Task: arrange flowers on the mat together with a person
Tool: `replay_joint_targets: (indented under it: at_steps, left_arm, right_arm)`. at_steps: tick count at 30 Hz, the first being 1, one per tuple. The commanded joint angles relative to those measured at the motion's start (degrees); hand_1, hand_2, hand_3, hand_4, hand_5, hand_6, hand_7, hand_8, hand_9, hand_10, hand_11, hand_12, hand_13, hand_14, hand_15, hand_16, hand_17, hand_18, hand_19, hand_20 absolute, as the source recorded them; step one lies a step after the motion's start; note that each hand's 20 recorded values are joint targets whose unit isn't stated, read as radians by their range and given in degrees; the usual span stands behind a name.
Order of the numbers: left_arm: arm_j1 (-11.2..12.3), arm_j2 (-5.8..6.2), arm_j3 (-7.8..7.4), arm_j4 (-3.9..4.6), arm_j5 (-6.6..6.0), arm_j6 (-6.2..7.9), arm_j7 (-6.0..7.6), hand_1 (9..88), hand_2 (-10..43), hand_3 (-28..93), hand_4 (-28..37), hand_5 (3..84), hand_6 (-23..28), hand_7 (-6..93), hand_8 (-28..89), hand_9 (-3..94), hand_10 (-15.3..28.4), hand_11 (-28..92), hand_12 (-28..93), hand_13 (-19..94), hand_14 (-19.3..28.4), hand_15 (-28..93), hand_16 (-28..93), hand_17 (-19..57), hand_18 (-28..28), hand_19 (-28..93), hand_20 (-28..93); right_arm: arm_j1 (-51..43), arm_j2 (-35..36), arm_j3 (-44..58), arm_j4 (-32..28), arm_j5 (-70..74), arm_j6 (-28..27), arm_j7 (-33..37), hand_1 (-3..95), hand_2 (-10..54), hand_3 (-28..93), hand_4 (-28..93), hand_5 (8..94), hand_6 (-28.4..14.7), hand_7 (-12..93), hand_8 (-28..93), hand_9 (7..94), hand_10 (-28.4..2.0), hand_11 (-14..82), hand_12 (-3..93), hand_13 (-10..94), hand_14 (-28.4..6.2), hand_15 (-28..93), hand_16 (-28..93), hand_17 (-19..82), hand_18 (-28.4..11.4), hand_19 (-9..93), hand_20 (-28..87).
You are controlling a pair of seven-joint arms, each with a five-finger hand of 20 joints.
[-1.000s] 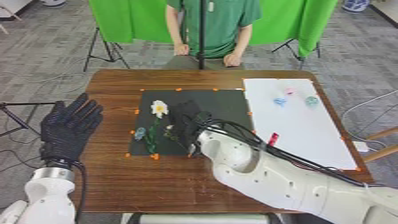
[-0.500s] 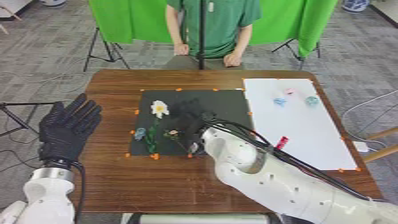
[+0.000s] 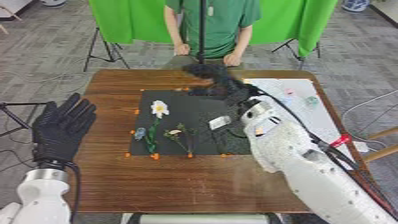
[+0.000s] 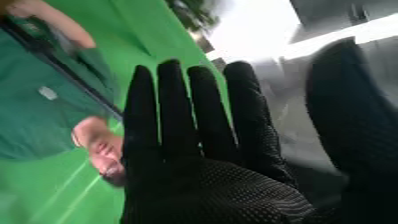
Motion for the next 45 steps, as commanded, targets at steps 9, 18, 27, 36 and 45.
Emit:
replay_joint_targets:
  at_steps: [9, 18, 27, 36, 45]
  left_arm:
    - [1.1, -0.36, -0.66, 0.34, -3.23, -2.04, 0.95, 22.2, 18.6, 71, -28.3, 46.3, 8.4, 10.5, -9, 39.1, 14.5, 18, 8, 28, 14.1, 28, -8, -4.7, 13.4, 33, 9]
    - [1.8, -0.47, -1.91, -0.02, -5.42, -1.97, 2.96, 22.3, 18.2, 71, -28.3, 46.2, 8.2, 10.8, -9, 39.1, 14.4, 18, 8, 28, 14.0, 28, -8, -4.6, 13.4, 33, 9]
    - [2.8, -1.21, -2.77, -0.44, -6.31, -1.74, 4.01, 22.1, 17.7, 71, -28.3, 46.2, 8.3, 11.0, -9, 39.2, 14.7, 18, 8, 28, 14.0, 28, -8, -4.6, 13.4, 33, 9]
    - [3.8, -1.6, -3.8, -0.5, -5.0, -3.44, 3.7, 21.1, 16.7, 72, -28.3, 46.1, 8.3, 10.7, -9, 39.1, 14.6, 18, 8, 28, 13.9, 27, -8, -4.5, 13.5, 33, 9]
    - [4.0, -2.13, -4.91, -1.19, 4.93, -0.71, -0.36, 22.6, 16.6, 71, -28.3, 45.7, 8.4, 10.2, -9, 40.4, 15.6, 20, 10, 29, 14.1, 28, -7, -4.4, 13.5, 32, 10]
  right_arm:
    - [-26.2, 6.0, 29.4, -4.7, 47.3, -3.7, -3.8, 20.3, 8.1, 73, -22, 40.0, -5.2, 11, -8, 37.8, -17.4, 4.5, 16.7, 31, -15.1, 14, 22, 12, -16.3, 37, 11]
    - [-36.2, 3.2, 39.7, -7.6, 50.9, -1.5, -3.8, 19.1, 8.5, 72, -21, 40.2, -5.3, 11, -8, 37.0, -17.5, 3.4, 16.9, 31, -15.6, 13, 24, 12, -16.6, 36, 11]
    - [-40.7, 2.3, 43.7, -9.2, 50.8, -1.2, -4.4, 19.0, 8.6, 72, -21, 40.6, -5.2, 10, -8, 37.0, -17.7, 3.4, 16.9, 31, -15.8, 12, 25, 11, -16.7, 36, 12]
    - [-43.6, 0.6, 48.1, -9.9, 49.7, -4.1, -3.9, 19.7, 8.2, 72, -21, 40.8, -5.2, 10, -8, 37.3, -17.7, 3.4, 16.9, 31, -15.9, 12, 25, 11, -16.9, 37, 12]
    - [-46.8, -2.1, 52.7, -10.7, 49.3, -8.4, -3.5, 20.2, 7.9, 72, -21, 40.6, -5.2, 10, -8, 37.3, -17.6, 3.4, 16.8, 32, -15.9, 12, 25, 11, -17.0, 37, 12]
